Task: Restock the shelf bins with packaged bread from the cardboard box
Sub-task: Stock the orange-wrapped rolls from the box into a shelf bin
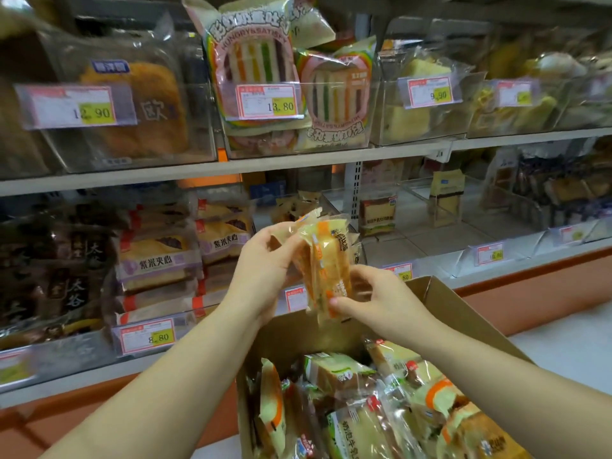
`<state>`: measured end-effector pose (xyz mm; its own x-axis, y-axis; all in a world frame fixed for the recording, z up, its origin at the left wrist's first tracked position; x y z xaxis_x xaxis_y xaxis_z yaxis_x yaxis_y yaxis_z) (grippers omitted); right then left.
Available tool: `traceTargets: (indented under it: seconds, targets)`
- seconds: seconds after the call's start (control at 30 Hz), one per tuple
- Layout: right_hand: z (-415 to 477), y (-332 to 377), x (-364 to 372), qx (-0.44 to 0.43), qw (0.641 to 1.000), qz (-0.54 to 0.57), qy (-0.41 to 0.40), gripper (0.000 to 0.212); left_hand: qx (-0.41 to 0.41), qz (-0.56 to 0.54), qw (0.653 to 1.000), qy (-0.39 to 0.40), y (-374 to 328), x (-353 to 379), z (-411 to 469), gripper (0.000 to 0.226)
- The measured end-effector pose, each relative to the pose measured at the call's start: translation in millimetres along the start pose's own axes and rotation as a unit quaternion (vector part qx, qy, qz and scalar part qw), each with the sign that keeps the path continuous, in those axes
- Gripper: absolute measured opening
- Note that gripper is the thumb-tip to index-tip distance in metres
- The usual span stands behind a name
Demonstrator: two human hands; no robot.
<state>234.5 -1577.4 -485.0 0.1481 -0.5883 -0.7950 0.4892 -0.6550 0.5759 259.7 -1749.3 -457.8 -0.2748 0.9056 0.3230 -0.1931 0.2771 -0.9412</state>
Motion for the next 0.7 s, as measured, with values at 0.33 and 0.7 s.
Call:
traceTargets:
  seconds: [0.33, 0.7]
  targets:
    - [82, 11, 18, 0.002, 0.973, -0.216, -0.075, 0.039, 0.082, 0.051, 0.993, -0.069, 8, 0, 43, 0.022]
    - [153, 0, 25, -0.004, 0.904, -0.422, -0.069, 0.06, 0.005, -0.028, 0.983, -0.184, 48, -2, 121, 0.018]
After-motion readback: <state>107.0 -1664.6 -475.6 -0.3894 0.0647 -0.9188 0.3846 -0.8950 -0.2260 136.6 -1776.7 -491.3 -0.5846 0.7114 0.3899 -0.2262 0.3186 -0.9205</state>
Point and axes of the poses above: each hand's wrist, its own z-axis towards the middle knuckle, its own x-axis out of the palm, y = z × x, the point moved 1 cm from there along z, towards the middle knuckle, and after that the axes turned 14 degrees about -z, right-handed, at the moved point
